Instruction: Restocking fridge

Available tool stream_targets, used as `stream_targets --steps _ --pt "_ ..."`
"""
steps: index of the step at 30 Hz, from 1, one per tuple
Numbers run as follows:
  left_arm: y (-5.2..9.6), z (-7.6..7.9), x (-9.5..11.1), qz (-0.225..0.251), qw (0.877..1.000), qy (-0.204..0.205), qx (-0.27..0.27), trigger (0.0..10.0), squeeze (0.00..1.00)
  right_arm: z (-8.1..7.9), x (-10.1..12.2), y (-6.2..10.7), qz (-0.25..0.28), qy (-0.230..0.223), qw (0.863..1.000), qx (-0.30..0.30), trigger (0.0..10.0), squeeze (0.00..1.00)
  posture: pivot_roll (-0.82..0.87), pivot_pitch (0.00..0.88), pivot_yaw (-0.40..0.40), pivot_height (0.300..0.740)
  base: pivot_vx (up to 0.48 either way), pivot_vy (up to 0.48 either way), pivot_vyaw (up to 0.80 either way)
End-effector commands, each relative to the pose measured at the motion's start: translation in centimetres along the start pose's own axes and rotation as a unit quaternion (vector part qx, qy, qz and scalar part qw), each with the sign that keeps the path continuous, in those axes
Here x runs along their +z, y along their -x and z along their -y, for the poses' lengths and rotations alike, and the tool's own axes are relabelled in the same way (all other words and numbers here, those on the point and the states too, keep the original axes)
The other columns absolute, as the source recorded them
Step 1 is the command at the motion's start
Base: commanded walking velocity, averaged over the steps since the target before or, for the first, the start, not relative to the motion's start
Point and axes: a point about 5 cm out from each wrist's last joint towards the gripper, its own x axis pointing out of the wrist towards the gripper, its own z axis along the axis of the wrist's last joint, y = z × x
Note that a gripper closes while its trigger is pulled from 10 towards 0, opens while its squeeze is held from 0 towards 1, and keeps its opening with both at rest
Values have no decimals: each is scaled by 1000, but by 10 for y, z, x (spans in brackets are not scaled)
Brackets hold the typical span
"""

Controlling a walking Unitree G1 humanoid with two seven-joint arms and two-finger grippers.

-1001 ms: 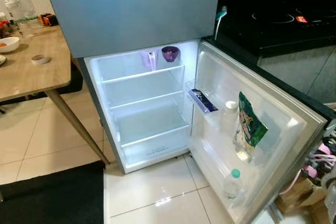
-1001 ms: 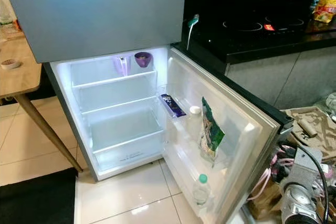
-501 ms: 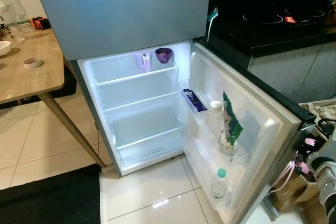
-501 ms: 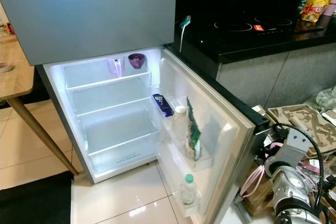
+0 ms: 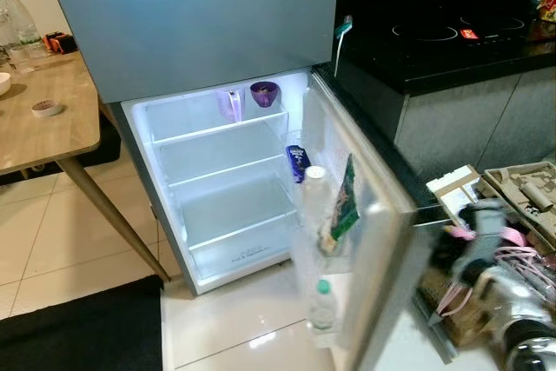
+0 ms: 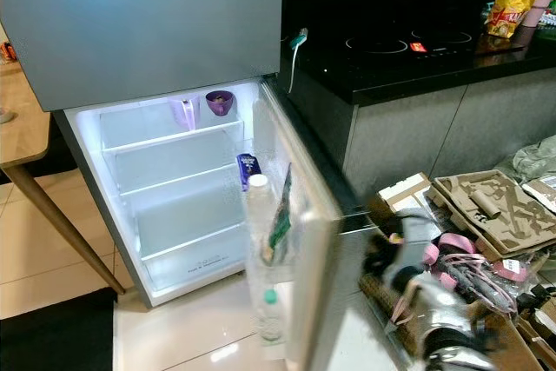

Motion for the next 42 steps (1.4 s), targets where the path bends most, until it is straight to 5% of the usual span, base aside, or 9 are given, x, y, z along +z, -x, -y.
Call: stream_targets --steps 1,12,20,28,33,42 --pt "1 -2 -3 -6 1000 2 2 10000 0 -2 -3 0 -13 4 1000 12 10000 0 -107 0 21 740 0 0 0" --pt "1 -1 -3 -7 1000 2 1 10000 0 -9 -17 -7 -39 18 998 -35 10000 0 -108 0 22 740 0 0 0" --pt "0 1 -3 -4 1000 3 -1 10000 0 -44 -31 -25 -42 3 999 31 10000 0 -108 0 22 740 0 0 0" --pt "0 2 -2 -3 1000 3 -2 10000 0 -52 -35 -28 -37 -17 998 42 10000 0 -110 0 19 740 0 0 73" --pt "0 2 -2 -4 1000 4 -3 10000 0 -39 -50 -16 -78 -7 997 -14 10000 0 -112 0 18 740 0 0 668" --pt "0 3 -1 -3 1000 6 -4 10000 0 -9 -107 40 -211 -12 967 -143 10000 0 -112 0 16 740 0 0 669"
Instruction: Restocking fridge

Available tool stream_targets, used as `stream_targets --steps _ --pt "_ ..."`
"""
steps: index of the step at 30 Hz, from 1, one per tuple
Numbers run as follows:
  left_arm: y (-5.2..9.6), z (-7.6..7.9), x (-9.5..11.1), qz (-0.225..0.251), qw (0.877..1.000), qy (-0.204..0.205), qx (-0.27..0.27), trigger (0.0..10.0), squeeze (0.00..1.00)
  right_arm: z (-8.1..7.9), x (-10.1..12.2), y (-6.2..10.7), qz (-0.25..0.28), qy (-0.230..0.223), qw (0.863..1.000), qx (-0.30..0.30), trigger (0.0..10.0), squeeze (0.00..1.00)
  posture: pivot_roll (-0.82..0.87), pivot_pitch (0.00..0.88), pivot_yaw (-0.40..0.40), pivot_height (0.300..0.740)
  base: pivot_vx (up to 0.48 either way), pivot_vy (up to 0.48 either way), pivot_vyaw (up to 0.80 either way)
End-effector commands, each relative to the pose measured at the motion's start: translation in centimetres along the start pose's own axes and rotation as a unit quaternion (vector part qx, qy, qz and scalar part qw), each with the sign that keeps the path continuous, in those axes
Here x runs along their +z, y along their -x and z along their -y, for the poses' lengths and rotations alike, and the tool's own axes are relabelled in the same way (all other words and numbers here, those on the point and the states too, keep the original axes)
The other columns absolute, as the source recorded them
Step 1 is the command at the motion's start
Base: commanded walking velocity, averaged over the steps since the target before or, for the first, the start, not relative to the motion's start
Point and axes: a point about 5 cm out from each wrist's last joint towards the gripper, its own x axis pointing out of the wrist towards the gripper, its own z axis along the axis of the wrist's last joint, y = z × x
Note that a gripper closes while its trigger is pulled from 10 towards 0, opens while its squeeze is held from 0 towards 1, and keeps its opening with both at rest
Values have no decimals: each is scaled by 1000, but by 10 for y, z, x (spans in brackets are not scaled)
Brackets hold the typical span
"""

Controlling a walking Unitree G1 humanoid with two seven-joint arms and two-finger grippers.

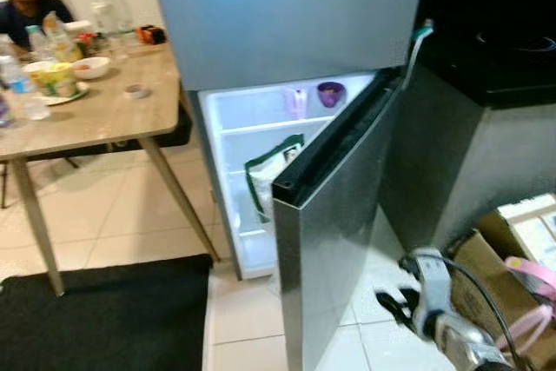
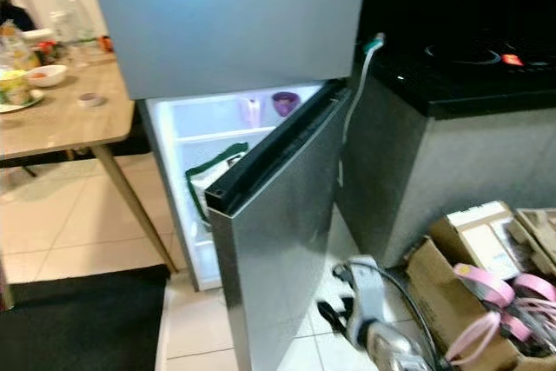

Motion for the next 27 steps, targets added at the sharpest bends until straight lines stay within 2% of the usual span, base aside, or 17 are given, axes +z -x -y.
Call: stream_targets --steps 1,6,8,10,11,12,13,18,23,27 --pt "0 0 0 -1 1000 4 0 10000 0 3 -9 2 -23 2 1000 -17 10000 0 -112 0 16 740 0 0 669" --pt "0 1 0 -1 1000 4 0 10000 0 15 -41 16 -80 1 994 -69 10000 0 -115 0 19 740 0 0 670" --pt "0 1 0 -1 1000 4 0 10000 0 17 -45 18 -89 3 993 -77 10000 0 -115 0 19 740 0 0 675" --pt "0 1 0 -1 1000 5 0 10000 0 22 -62 27 -121 1 987 -105 10000 0 -115 0 20 740 0 0 675" --pt "0 1 0 -1 1000 5 0 10000 0 22 -62 27 -121 1 987 -105 10000 0 -115 0 20 740 0 0 675" --pt "0 1 0 0 1000 6 0 10000 0 27 -78 36 -148 -5 981 -129 10000 0 -115 0 20 740 0 0 675" --pt "0 1 0 0 1000 6 0 10000 0 27 -78 36 -148 -5 981 -129 10000 0 -115 0 20 740 0 0 675" --pt "-1 2 0 1 1000 1 -1 10000 0 33 -107 55 -199 -5 966 -167 10000 0 -115 0 20 740 0 0 675" --pt "-1 3 1 5 1000 6 -6 10000 0 36 -116 62 -212 -14 961 -179 10000 0 -115 0 20 740 0 0 680" --pt "-1 2 1 3 1000 -5 -2 10000 0 38 -124 69 -231 -7 953 -197 10000 0 -115 0 20 740 0 0 703"
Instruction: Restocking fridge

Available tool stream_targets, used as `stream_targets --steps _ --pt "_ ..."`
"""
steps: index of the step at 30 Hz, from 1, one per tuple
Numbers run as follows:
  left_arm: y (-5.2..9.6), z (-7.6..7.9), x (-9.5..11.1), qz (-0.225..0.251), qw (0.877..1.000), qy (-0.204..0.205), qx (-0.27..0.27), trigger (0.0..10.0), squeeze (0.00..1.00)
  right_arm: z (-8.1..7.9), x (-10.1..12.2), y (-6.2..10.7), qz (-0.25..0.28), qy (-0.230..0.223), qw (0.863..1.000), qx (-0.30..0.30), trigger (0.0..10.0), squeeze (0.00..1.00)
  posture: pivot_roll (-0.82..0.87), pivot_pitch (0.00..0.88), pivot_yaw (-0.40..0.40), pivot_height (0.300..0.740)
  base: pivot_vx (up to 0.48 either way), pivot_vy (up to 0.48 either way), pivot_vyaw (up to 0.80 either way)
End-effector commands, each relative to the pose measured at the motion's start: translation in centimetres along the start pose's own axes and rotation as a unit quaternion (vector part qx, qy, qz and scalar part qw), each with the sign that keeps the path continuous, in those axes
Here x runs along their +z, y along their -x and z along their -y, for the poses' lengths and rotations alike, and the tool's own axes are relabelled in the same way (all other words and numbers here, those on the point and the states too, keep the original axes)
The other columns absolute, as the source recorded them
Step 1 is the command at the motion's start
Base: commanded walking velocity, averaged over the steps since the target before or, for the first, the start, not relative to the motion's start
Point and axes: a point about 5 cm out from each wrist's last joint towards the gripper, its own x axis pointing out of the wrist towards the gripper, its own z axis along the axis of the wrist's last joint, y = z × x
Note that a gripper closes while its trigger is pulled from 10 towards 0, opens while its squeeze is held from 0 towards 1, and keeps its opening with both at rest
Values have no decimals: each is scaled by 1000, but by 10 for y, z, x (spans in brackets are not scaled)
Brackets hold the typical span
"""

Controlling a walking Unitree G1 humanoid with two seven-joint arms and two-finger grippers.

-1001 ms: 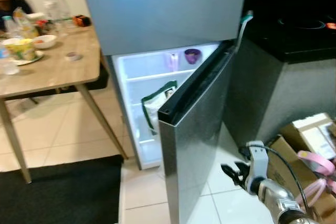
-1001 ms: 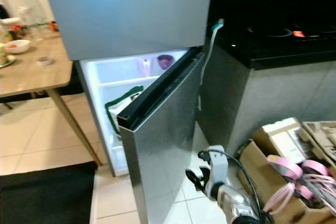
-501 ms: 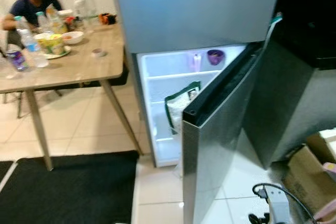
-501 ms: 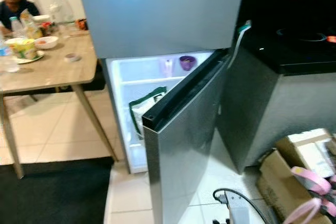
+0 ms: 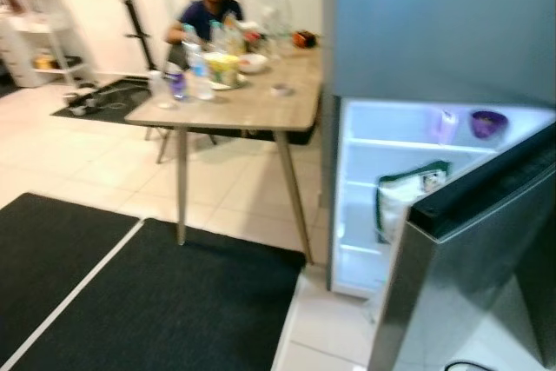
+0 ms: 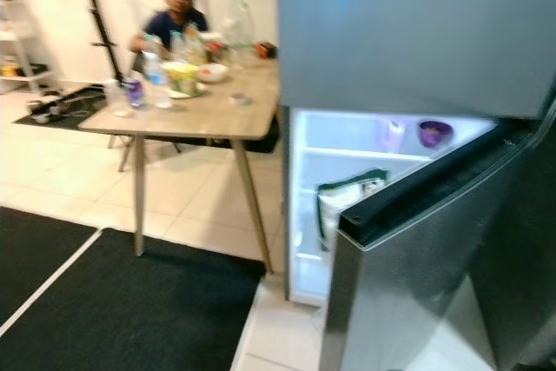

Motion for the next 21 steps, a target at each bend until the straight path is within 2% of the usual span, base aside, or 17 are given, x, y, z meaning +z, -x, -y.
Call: stream_targets --steps 1,3,6,11,13,14,16,17,18,19,20,21 --pt "0 -3 2 4 1000 -6 6 10000 0 1 -6 1 -13 4 1000 -8 10000 0 -115 0 20 740 0 0 738" --pt "1 -3 2 2 1000 -9 1 10000 0 3 -6 1 -6 -15 1000 -23 10000 0 -117 0 21 740 0 -216 0" --pt "1 -4 1 -1 1000 -13 2 10000 0 4 -5 1 -3 -14 1000 -27 10000 0 -118 0 22 740 0 -444 0" --pt "1 -5 0 -1 1000 -6 7 10000 0 13 7 1 20 -37 998 -56 10000 0 -117 0 20 740 0 -456 0" --pt "1 -5 0 0 1000 1 11 10000 0 13 13 1 32 -46 997 -54 10000 0 -117 0 20 740 0 0 0" --pt "1 -6 -1 0 1000 3 13 10000 0 15 26 1 59 -61 995 -56 10000 0 -117 0 20 740 0 0 0" --pt "1 -5 -1 0 1000 3 13 10000 0 16 30 1 66 -66 994 -56 10000 0 -117 0 20 740 0 0 0" --pt "1 -6 -1 -1 1000 3 13 10000 0 15 45 2 97 -88 990 -42 10000 0 -118 0 21 740 0 0 0" --pt "1 -6 -1 -1 1000 3 13 10000 0 15 45 2 97 -88 990 -42 10000 0 -118 0 21 740 0 0 0" --pt "1 -6 -1 -1 1000 4 13 10000 0 14 58 2 120 -94 988 -27 10000 0 -118 0 21 740 0 0 0" --pt "1 -6 -1 -2 1000 3 13 10000 0 11 83 5 168 -96 981 0 10000 0 -118 0 21 740 0 0 0" --pt "1 -6 -1 -2 1000 3 13 10000 0 11 83 5 168 -96 981 0 10000 0 -118 0 21 740 0 0 0"
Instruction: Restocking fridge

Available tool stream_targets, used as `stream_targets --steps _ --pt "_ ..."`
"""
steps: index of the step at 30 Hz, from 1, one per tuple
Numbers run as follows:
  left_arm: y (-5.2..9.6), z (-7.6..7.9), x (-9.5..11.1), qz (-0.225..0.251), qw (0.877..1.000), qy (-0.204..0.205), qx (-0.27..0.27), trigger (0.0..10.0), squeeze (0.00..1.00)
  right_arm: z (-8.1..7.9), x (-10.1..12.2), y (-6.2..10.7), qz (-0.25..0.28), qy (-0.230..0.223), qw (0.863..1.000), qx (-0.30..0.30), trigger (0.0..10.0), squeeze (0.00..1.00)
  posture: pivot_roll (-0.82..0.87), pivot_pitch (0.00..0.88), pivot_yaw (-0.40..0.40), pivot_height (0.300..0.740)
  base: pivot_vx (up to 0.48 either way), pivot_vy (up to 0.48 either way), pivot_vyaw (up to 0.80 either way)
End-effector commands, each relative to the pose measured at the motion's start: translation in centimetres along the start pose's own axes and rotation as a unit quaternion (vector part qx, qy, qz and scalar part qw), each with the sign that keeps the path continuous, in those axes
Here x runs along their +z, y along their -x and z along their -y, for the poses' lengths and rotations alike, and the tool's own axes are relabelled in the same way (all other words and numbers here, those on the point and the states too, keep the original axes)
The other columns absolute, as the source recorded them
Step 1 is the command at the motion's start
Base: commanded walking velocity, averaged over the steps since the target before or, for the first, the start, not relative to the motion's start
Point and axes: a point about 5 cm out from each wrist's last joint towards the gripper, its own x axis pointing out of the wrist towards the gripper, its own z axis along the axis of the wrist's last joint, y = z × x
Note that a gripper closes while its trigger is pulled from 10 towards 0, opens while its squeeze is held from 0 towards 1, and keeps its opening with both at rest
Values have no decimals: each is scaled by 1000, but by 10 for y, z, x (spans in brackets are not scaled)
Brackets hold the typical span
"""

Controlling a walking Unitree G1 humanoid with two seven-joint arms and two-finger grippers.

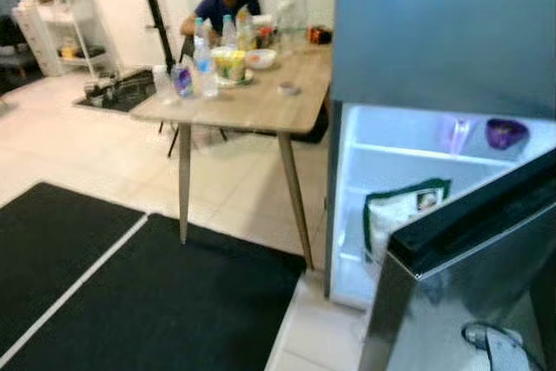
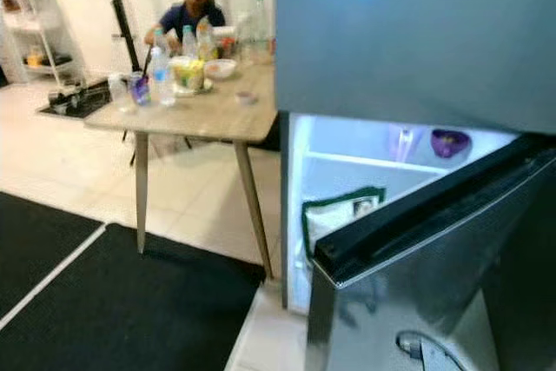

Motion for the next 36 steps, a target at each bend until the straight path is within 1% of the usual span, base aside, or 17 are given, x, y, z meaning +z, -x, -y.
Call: stream_targets --steps 1,3,5,10,14,15,18,20,21,22,23,25,26,27,28,31,36 --pt "1 -4 0 0 1000 2 7 10000 0 -8 19 -3 43 -19 998 32 10000 0 -118 0 21 740 0 0 0" --pt "1 -4 0 0 1000 2 7 10000 0 -9 24 -3 52 -26 998 39 10000 0 -118 0 21 740 0 0 0" --pt "1 -5 0 0 1000 2 7 10000 0 -21 55 -5 106 -49 988 100 10000 0 -116 0 21 740 0 0 0" --pt "1 -5 0 0 1000 3 7 10000 0 -37 76 -5 140 -50 973 174 10000 0 -116 0 21 740 0 0 0" --pt "1 -4 0 0 1000 1 5 10000 0 -82 115 3 192 -19 924 331 10000 0 -114 0 22 740 0 0 0" --pt "1 -4 0 0 1000 1 5 10000 0 -82 115 3 192 -19 924 331 10000 0 -114 0 22 740 0 0 0" --pt "1 -4 0 1 1000 1 4 10000 0 -135 172 24 276 -30 849 449 10000 0 -114 0 23 740 0 0 0" --pt "1 -3 1 3 1000 2 4 10000 0 -151 225 47 363 -133 784 485 10000 0 -102 0 17 740 0 0 0" --pt "1 -3 1 3 1000 2 4 10000 0 -151 225 47 363 -133 784 485 10000 0 -102 0 17 740 0 0 0" --pt "1 -3 1 3 1000 3 5 10000 0 -155 244 57 391 -163 758 495 10000 0 -102 0 17 740 0 0 0" --pt "1 -3 1 4 1000 4 5 10000 0 -156 256 63 407 -171 747 497 10000 0 -100 0 18 740 0 0 0" --pt "1 -3 1 4 1000 4 5 10000 0 -157 260 65 412 -164 748 494 10000 0 -100 0 18 740 0 0 0" --pt "0 -3 1 4 1000 3 4 10000 0 -155 248 56 388 -130 774 483 10000 0 -101 0 14 740 0 0 0" --pt "0 -3 2 4 1000 3 4 10000 0 -154 237 50 370 -112 788 480 10000 0 -99 0 12 740 0 0 0" --pt "0 -3 2 4 1000 3 4 10000 0 -154 237 50 370 -112 788 480 10000 0 -99 0 12 740 0 0 0" --pt "0 -2 2 6 1000 5 4 10000 0 -154 181 28 280 -20 839 466 10000 0 -99 0 11 740 0 0 0" --pt "0 -2 3 7 1000 4 2 10000 0 -141 107 6 156 97 902 391 10000 0 -101 0 11 740 0 0 0"
